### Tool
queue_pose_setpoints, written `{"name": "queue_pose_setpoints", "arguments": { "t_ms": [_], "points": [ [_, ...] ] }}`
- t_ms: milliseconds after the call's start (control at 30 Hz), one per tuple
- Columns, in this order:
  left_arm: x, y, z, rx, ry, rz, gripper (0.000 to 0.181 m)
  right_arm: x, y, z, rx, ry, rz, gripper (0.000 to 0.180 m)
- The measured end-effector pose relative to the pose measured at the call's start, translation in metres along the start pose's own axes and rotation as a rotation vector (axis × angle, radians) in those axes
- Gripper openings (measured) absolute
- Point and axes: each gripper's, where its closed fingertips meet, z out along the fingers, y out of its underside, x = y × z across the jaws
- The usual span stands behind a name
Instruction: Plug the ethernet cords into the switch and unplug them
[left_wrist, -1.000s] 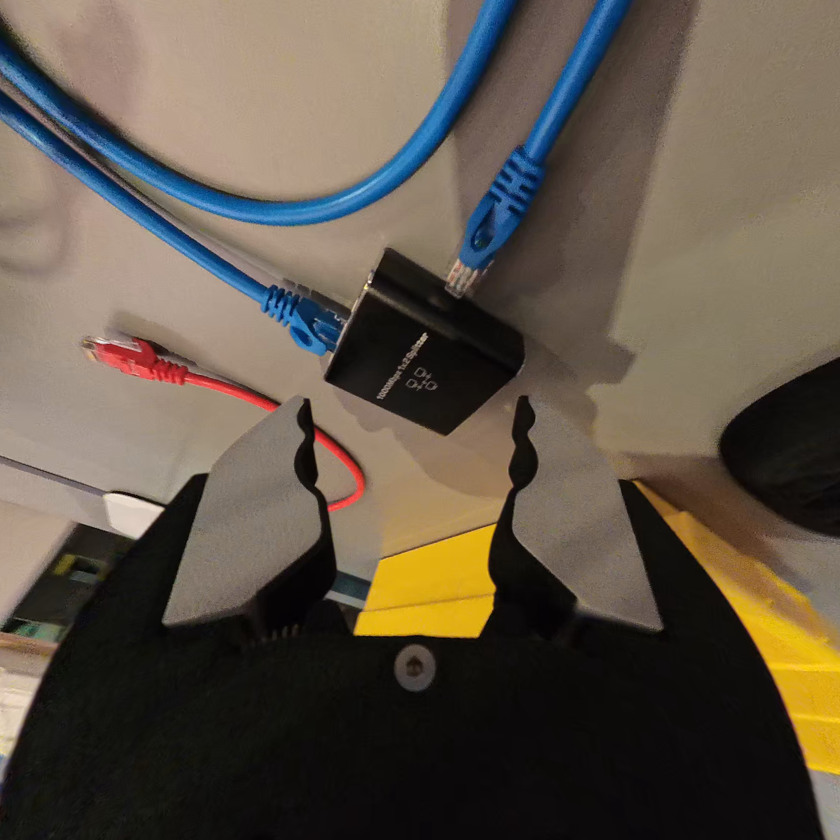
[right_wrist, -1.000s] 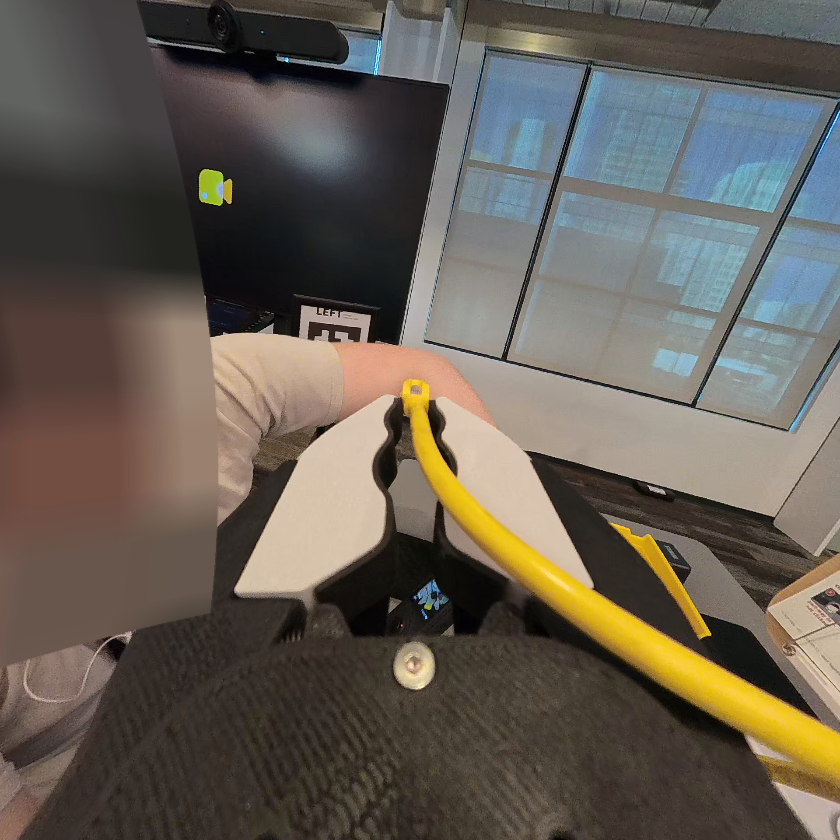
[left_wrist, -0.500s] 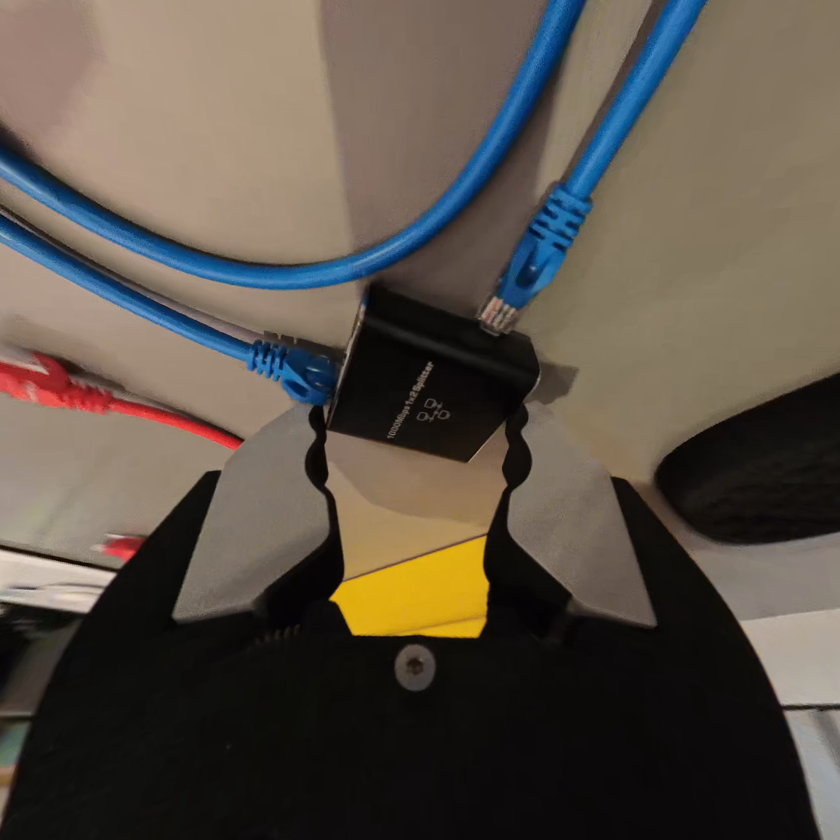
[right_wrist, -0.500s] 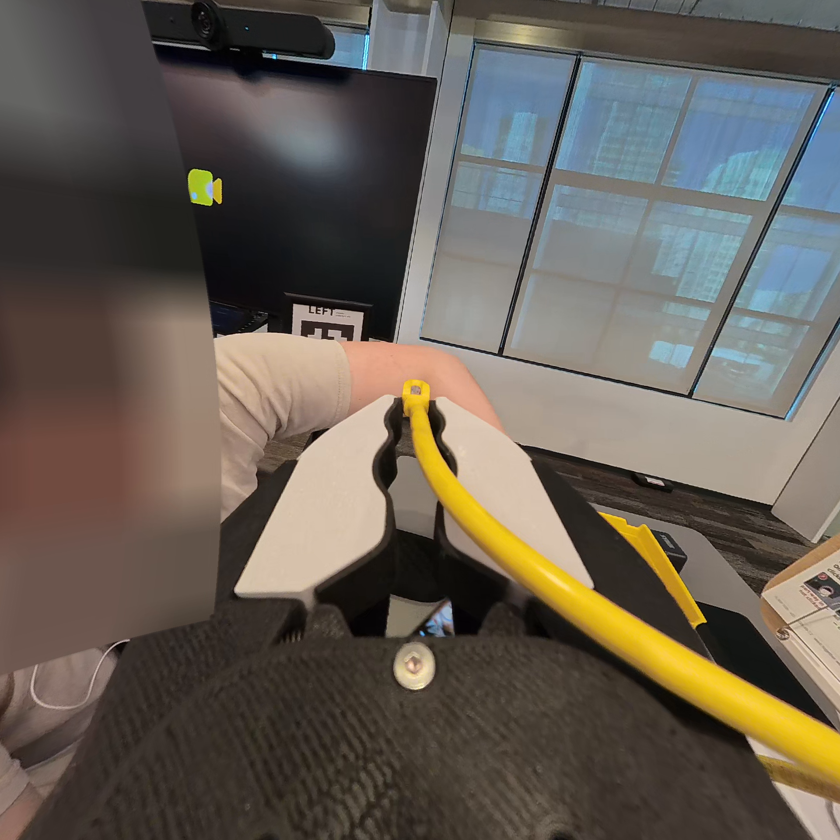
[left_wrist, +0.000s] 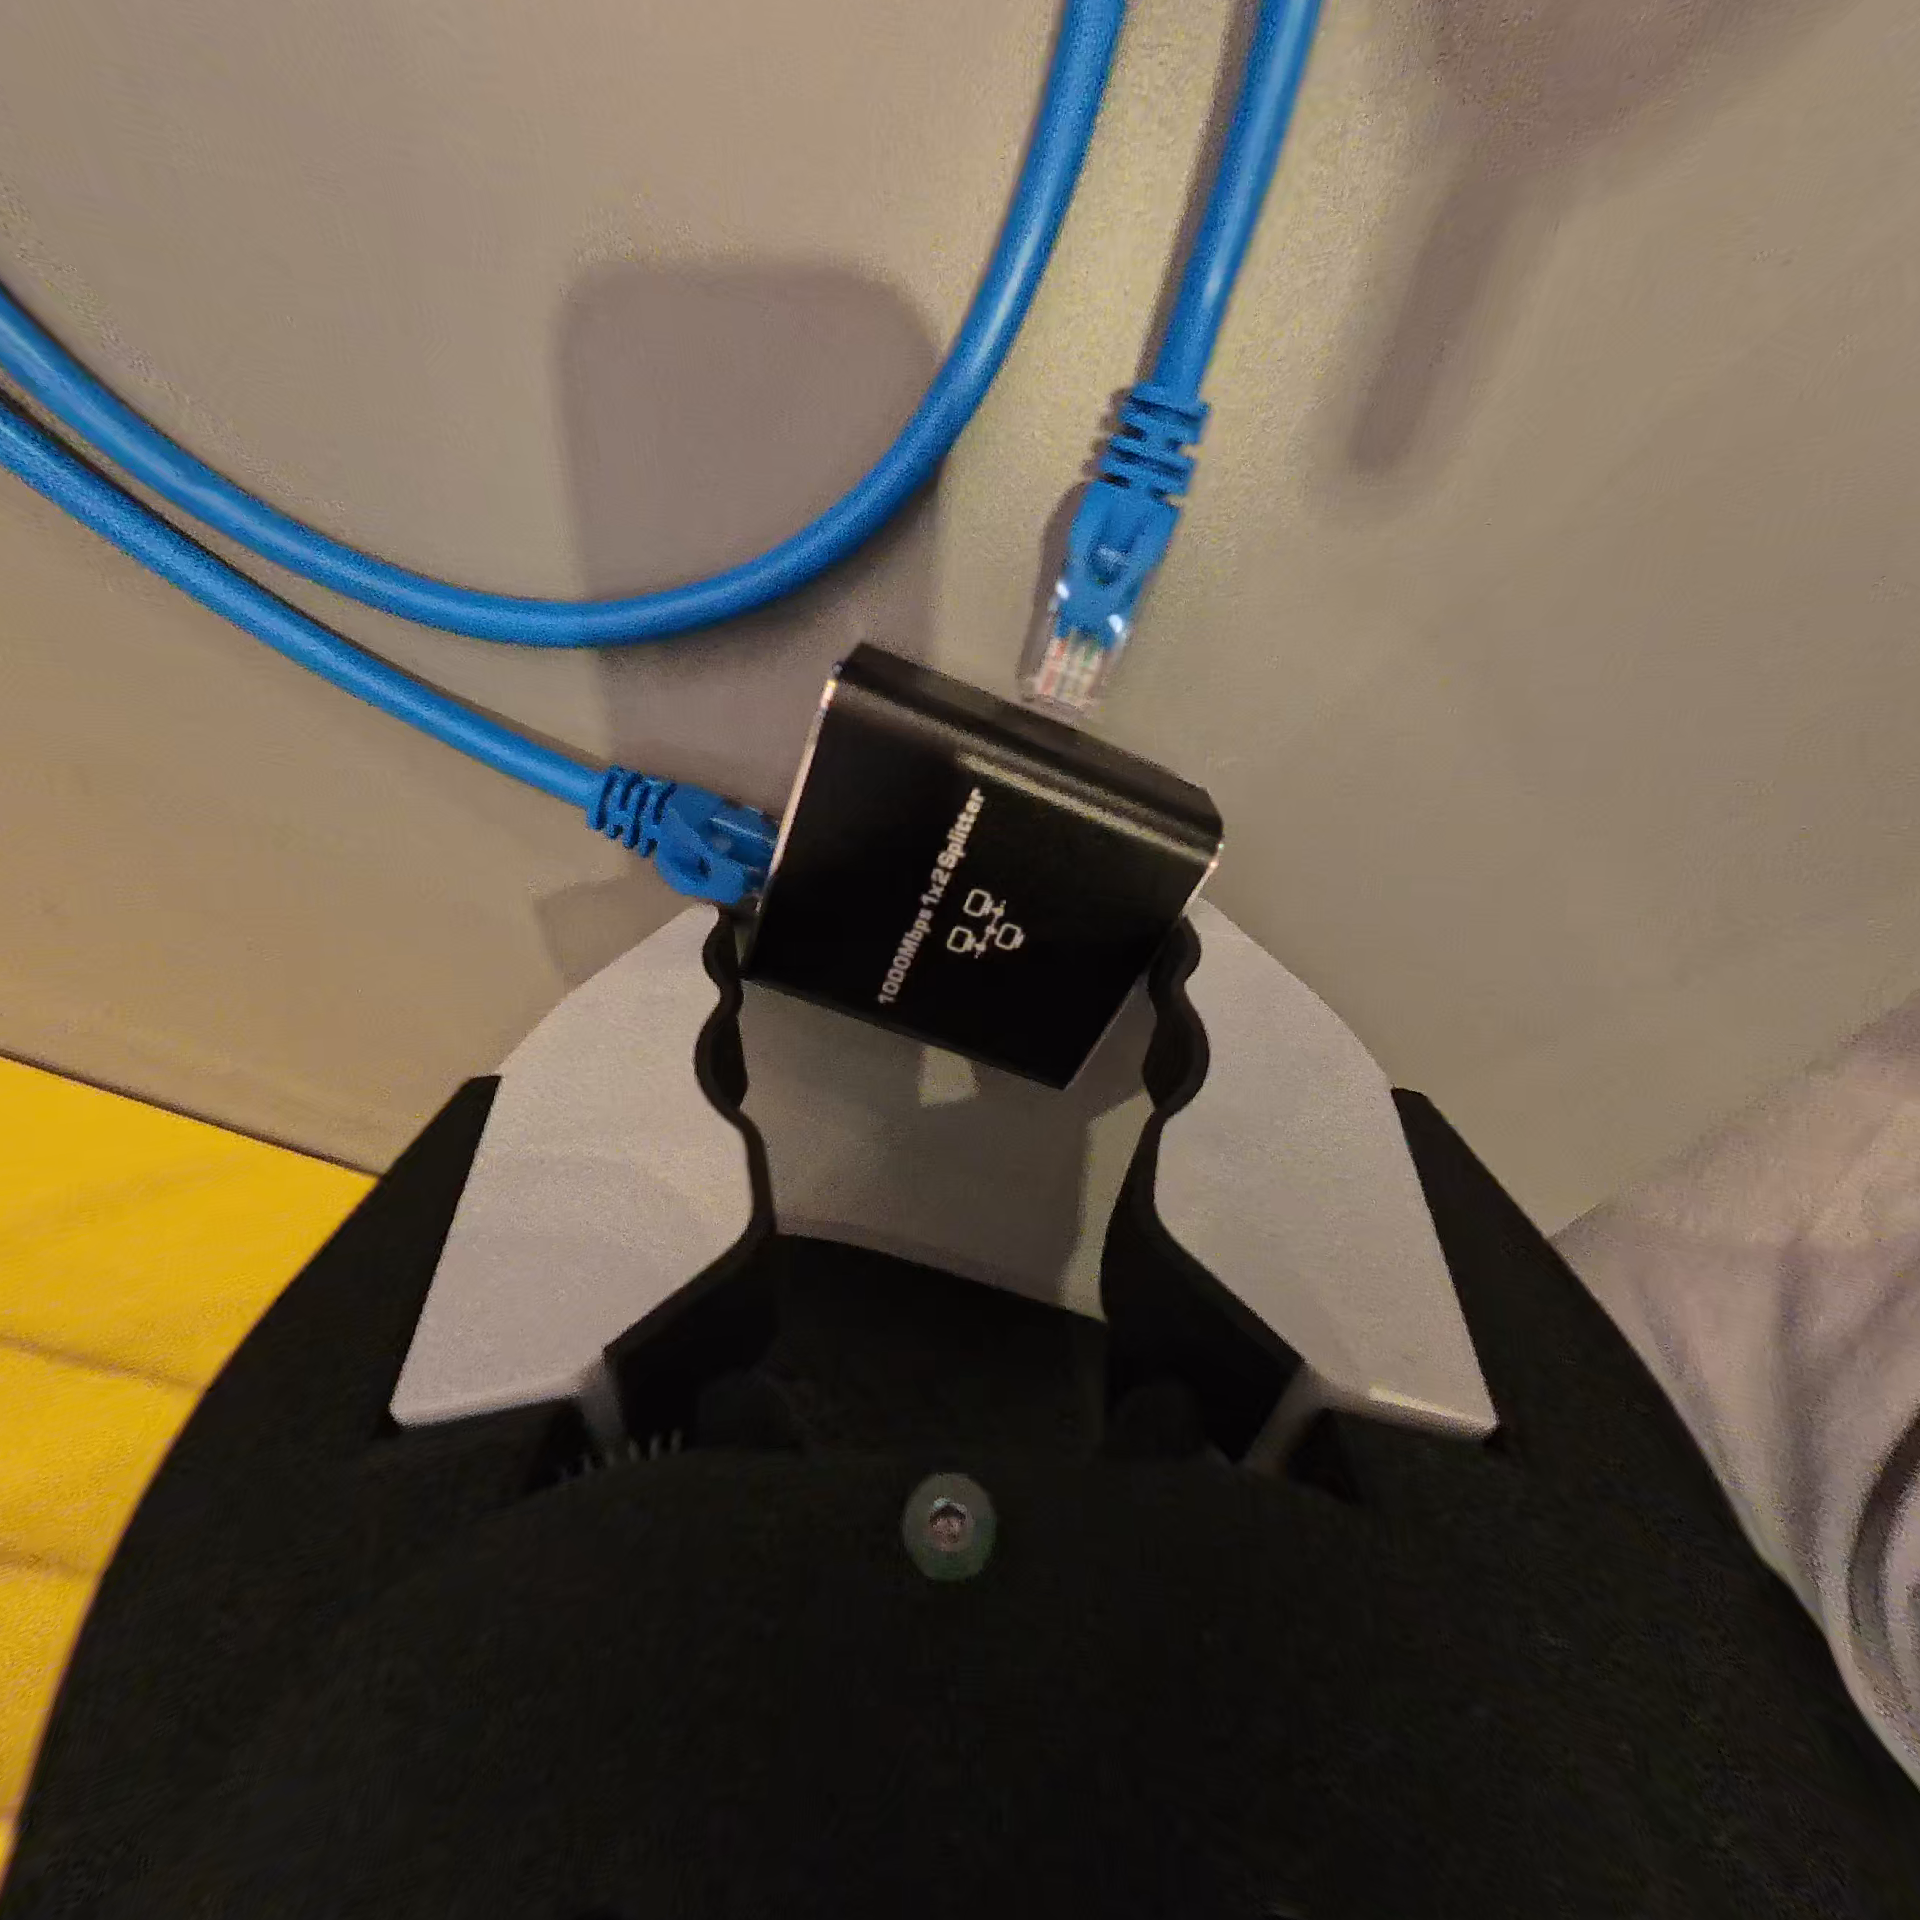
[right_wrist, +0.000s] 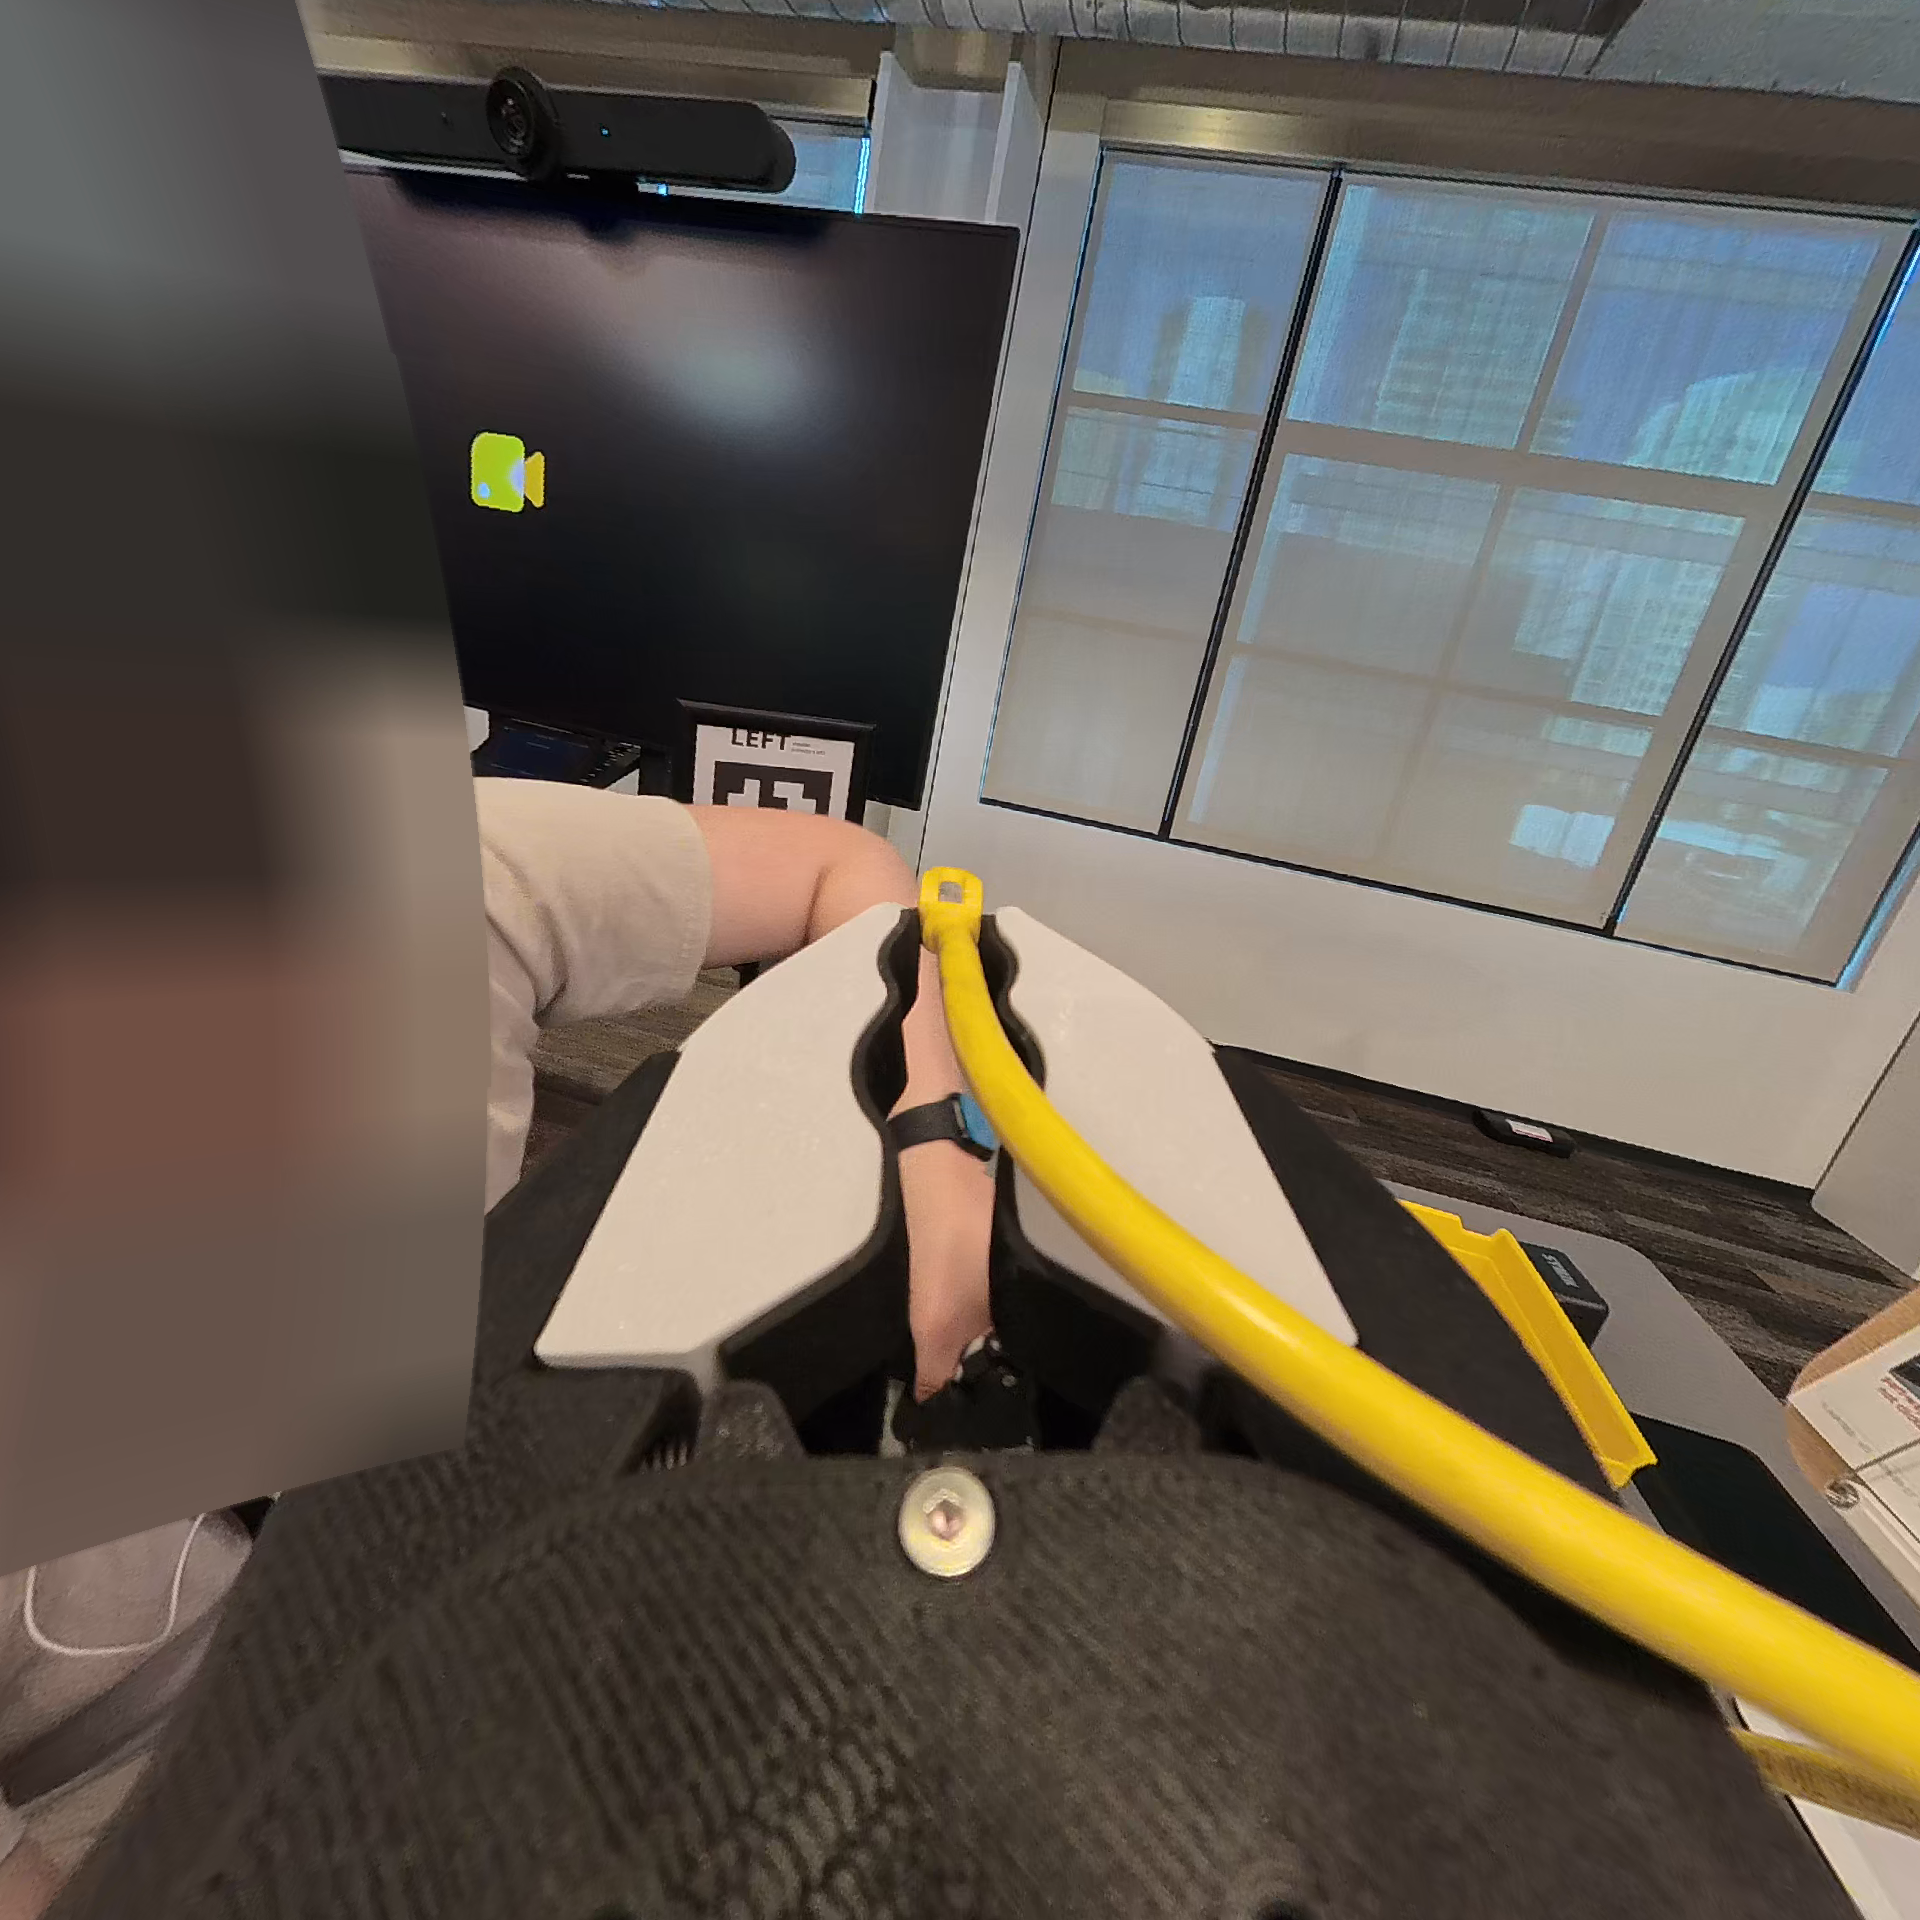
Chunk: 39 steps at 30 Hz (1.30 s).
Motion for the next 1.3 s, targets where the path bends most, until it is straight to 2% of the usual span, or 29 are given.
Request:
{"name": "queue_pose_setpoints", "arguments": {
  "t_ms": [167,300,400,467,500,567,667,767,933,1033,1133,1300],
  "points": [
    [0.018,-0.002,-0.001,0.085,0.001,-0.018,0.073,-0.001,0.0,0.001,0.0,0.001,0.003,0.012],
    [0.042,-0.004,-0.005,0.136,0.056,0.152,0.066,-0.001,0.001,0.0,-0.005,0.008,0.0,0.012],
    [0.046,-0.006,-0.016,0.19,0.016,0.356,0.063,0.0,0.001,-0.001,-0.003,0.012,0.0,0.012],
    [0.043,-0.011,-0.026,0.243,-0.051,0.558,0.067,0.001,0.002,0.0,-0.008,0.013,0.0,0.012],
    [0.039,-0.011,-0.03,0.243,-0.097,0.677,0.061,0.002,0.002,0.0,-0.01,0.014,0.0,0.012],
    [0.033,-0.014,-0.034,0.238,-0.155,0.866,0.069,0.003,0.003,-0.001,-0.014,0.021,0.002,0.012],
    [0.033,-0.023,-0.032,0.241,-0.17,1.037,0.072,0.005,0.003,-0.003,-0.016,0.034,0.004,0.012],
    [0.032,-0.036,-0.027,0.243,-0.185,1.195,0.068,0.008,0.004,-0.006,-0.018,0.056,0.003,0.012],
    [0.05,-0.038,-0.015,0.211,-0.122,1.383,0.071,0.015,0.007,-0.009,-0.025,0.08,0.016,0.012],
    [0.049,-0.035,-0.006,0.149,-0.047,1.44,0.064,0.02,0.01,-0.007,-0.037,0.09,0.029,0.012],
    [0.049,-0.033,-0.003,0.095,0.06,1.398,0.064,0.022,0.014,-0.004,-0.054,0.087,0.034,0.012],
    [0.049,-0.032,-0.002,0.115,0.096,1.435,0.066,0.025,0.018,-0.001,-0.06,0.08,0.047,0.012]
  ]
}}
